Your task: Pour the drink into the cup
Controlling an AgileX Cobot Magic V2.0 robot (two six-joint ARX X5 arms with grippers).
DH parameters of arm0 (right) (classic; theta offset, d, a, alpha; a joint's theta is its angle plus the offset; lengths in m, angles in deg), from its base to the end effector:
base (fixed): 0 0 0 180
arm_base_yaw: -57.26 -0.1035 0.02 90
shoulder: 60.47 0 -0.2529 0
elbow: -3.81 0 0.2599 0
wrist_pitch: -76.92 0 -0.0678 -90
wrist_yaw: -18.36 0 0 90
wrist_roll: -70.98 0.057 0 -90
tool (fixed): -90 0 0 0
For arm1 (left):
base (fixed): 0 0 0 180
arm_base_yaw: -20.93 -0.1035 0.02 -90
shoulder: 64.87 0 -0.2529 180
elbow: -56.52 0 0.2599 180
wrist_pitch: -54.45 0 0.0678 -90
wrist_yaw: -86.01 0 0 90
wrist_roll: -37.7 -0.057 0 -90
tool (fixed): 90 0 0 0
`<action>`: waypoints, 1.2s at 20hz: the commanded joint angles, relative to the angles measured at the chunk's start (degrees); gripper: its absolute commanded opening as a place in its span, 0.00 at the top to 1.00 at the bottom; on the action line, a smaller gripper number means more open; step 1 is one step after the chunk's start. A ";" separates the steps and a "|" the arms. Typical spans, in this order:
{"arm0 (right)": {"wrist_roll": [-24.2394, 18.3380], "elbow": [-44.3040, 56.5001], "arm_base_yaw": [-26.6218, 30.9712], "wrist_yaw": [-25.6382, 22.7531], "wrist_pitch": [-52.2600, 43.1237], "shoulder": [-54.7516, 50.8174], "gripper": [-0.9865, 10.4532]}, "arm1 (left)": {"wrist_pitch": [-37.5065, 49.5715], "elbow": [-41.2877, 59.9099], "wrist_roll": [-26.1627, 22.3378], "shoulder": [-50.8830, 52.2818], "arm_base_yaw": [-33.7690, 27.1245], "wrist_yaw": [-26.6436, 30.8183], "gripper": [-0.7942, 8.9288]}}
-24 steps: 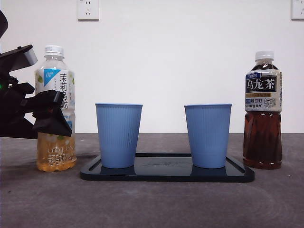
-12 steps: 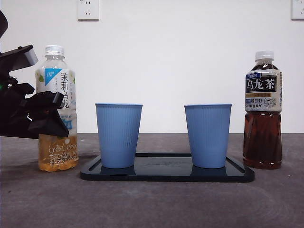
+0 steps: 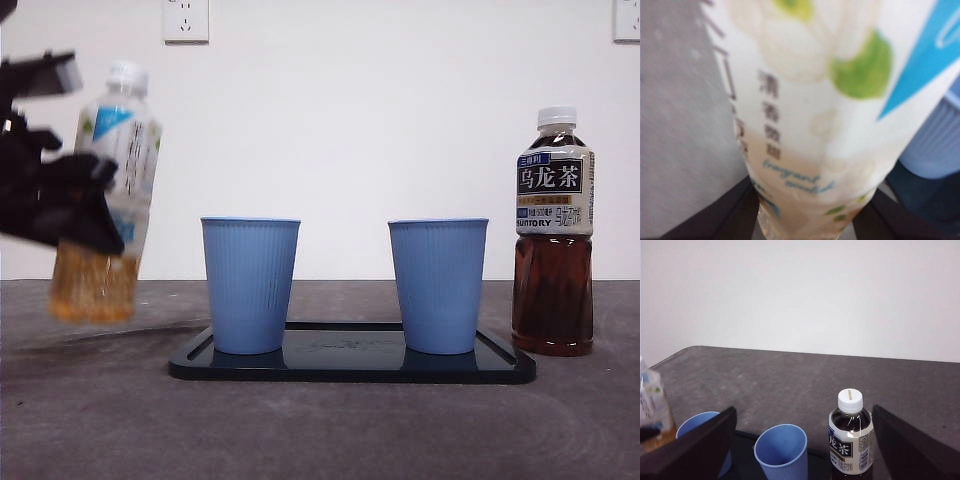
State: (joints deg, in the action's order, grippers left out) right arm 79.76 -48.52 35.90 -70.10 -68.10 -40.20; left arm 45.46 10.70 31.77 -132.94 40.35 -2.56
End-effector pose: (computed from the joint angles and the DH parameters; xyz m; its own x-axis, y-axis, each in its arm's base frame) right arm 0.1183 0.0479 0.3227 0.9200 0.3887 -0.0509 -0.3773 0.9132 0.1538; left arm 0.2577 -0.0894 0.1750 0.8144 -0.2607 -0.5185 0.3611 0.9270 0.1012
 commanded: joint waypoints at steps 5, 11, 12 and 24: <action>-0.63 -0.90 -0.33 0.17 -0.46 0.11 0.54 | -14.62 -12.33 -14.67 2.73 0.33 6.03 0.70; -0.63 -0.90 -0.33 0.15 -0.31 0.11 0.54 | -27.08 -20.24 -25.29 3.23 0.33 13.09 0.70; -0.66 -0.90 -0.31 0.15 -0.24 0.11 0.54 | -28.39 -21.22 -26.77 3.23 0.33 13.81 0.70; -0.83 -0.90 -0.33 0.15 1.22 0.11 0.54 | -36.85 -27.04 -47.82 3.23 3.41 24.65 0.70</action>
State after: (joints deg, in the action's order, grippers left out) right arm 79.72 -48.52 35.90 -70.10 -66.46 -40.20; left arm 6.99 -14.22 -11.64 -130.05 43.43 21.07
